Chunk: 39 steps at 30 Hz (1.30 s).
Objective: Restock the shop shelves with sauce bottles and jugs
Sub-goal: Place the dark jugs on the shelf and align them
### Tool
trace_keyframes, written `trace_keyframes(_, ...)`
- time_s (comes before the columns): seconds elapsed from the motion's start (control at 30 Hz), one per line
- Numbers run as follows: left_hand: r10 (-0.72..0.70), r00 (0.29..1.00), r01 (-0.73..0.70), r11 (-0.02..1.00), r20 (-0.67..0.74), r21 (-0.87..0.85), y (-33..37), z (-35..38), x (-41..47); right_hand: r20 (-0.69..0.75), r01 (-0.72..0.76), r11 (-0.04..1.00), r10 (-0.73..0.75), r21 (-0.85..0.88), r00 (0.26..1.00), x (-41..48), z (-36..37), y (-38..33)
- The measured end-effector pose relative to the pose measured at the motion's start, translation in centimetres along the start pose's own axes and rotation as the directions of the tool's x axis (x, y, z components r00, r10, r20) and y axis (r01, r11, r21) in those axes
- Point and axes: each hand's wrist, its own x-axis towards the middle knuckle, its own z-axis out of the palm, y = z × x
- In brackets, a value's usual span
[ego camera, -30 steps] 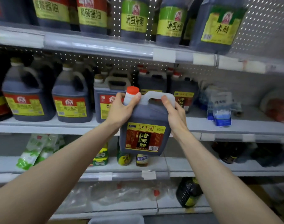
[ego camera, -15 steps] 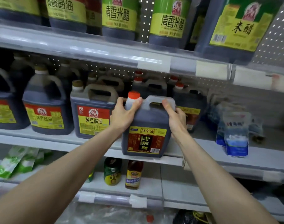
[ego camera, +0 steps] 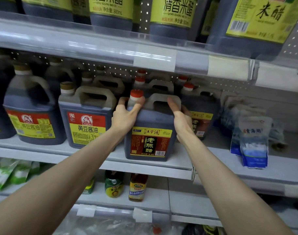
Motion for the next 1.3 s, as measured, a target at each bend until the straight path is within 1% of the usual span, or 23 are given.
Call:
trace_keyframes(0.17, -0.002, 0.996, 0.008, 0.998, 0.093, -0.062, -1.1, 0.0, -0.9, 0.049, -0.015, 0.998, 0.018, -0.057, 0.999, 0.0, -0.1, 0.0)
trace_keyframes(0.33, -0.04, 0.985, 0.067, 0.986, 0.169, -0.155, -2.7, 0.1, -2.7, 0.179, 0.058, 0.994, -0.041, -0.089, 0.983, -1.6, -1.1, 2.0)
trace_keyframes(0.4, -0.018, 0.98, 0.055, 0.982, 0.198, -0.183, -4.0, 0.1, -3.4, 0.219, 0.082, 0.992, -0.058, -0.098, 0.974, -2.3, -1.5, 3.6)
trace_keyframes(0.5, 0.002, 0.967, 0.043, 0.984, 0.253, -0.171, -6.5, 0.1, -4.3, 0.255, 0.131, 0.985, -0.099, -0.111, 0.962, -3.0, -1.7, 6.2)
trace_keyframes(0.6, -0.007, 0.966, 0.045, 0.989, 0.259, -0.143, -8.3, 0.2, -4.5, 0.266, 0.151, 0.981, -0.115, -0.12, 0.957, -3.3, -1.8, 8.3)
trace_keyframes(0.8, -0.007, 0.965, 0.05, 0.986, 0.261, -0.161, -8.7, 0.3, -4.1, 0.257, 0.176, 0.977, -0.141, -0.121, 0.956, -2.9, -1.6, 10.3)
trace_keyframes(1.3, -0.015, 0.968, 0.063, 0.981, 0.251, -0.182, -9.4, 0.4, -2.4, 0.221, 0.194, 0.979, -0.176, -0.061, 0.959, -1.9, -0.5, 11.0)
